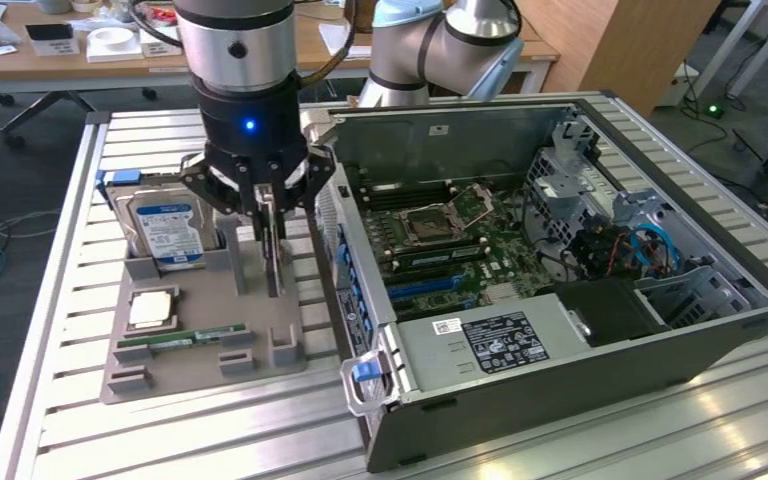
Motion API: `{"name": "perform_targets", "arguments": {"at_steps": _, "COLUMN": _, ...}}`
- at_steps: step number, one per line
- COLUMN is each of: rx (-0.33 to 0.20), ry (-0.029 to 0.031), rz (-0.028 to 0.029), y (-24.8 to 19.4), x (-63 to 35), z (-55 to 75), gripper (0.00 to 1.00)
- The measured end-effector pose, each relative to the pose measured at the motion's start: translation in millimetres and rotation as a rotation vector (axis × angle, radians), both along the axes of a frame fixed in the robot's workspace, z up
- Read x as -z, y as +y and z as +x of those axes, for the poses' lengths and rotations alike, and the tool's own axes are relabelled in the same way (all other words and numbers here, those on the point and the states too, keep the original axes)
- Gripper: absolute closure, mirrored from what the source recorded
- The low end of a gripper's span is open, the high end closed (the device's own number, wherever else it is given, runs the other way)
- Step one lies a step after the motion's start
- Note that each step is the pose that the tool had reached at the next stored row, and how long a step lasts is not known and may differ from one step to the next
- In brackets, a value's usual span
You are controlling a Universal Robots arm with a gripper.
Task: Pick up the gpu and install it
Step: 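Pick up the gpu and move the gpu toward the slot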
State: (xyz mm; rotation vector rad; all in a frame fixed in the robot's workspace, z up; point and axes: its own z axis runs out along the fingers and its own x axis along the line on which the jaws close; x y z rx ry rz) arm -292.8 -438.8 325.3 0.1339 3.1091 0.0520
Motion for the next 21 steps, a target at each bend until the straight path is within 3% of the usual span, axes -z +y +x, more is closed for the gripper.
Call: {"name": "perform_targets", "arguments": {"at_steps": 21, "rx": 0.000, "ry": 0.0000, "rz": 0.0000, "y": 0.0, "x": -24.2, "z": 0.0, "gripper": 0.73}}
